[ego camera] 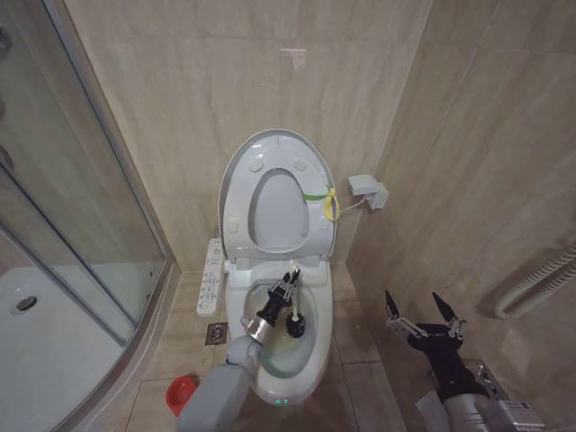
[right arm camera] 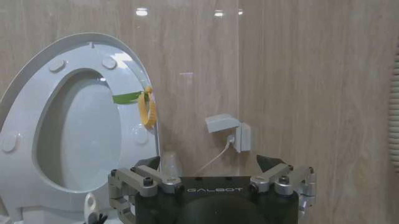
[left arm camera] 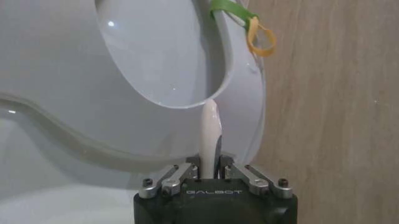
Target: Open the toilet lid, clean the toilet bowl with a toilet brush, close the toilet lid, and flush.
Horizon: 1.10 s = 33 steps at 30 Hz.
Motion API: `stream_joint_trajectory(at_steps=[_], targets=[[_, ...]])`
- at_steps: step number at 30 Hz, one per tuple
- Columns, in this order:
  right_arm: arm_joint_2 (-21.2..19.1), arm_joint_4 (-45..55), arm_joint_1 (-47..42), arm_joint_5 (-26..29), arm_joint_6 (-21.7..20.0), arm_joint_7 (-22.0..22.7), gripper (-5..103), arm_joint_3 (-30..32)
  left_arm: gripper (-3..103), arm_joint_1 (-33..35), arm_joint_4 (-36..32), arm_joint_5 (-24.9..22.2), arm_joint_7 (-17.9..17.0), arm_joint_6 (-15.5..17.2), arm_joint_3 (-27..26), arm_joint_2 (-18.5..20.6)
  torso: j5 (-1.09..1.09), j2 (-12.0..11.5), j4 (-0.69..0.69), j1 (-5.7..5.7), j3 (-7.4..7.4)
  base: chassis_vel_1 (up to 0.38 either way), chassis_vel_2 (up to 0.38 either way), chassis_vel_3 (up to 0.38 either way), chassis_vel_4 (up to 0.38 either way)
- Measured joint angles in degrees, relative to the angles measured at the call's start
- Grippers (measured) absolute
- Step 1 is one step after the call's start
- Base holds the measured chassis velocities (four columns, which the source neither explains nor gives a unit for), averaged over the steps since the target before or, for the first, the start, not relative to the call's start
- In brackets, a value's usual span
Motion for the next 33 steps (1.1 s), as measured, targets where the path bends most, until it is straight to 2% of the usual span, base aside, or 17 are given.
stream_joint_trajectory(at_steps=[3,12,22,33], targets=[[0.00,0.00,0.00,0.00,0.00,0.00,100,0.00,19,-1.84,0.46,-0.27,-0.17,-0.02,0.65,-0.32,0.04,0.01,-0.04,0.00,-0.02,0.000,0.000,0.000,0.000],[0.00,0.00,0.00,0.00,0.00,0.00,100,0.00,19,-1.16,1.14,-0.24,0.49,-0.01,1.78,-0.06,0.05,0.02,-0.04,-0.03,-0.03,0.000,0.000,0.000,0.000],[0.00,0.00,0.00,0.00,0.00,0.00,100,0.00,19,-2.75,-0.99,0.59,0.49,0.94,4.22,3.79,0.05,0.04,-0.03,-0.03,-0.04,0.000,0.000,0.000,0.000],[0.00,0.00,0.00,0.00,0.00,0.00,100,0.00,19,-2.48,1.35,1.52,1.23,0.78,5.19,1.55,0.04,0.04,-0.04,-0.03,-0.04,0.000,0.000,0.000,0.000]])
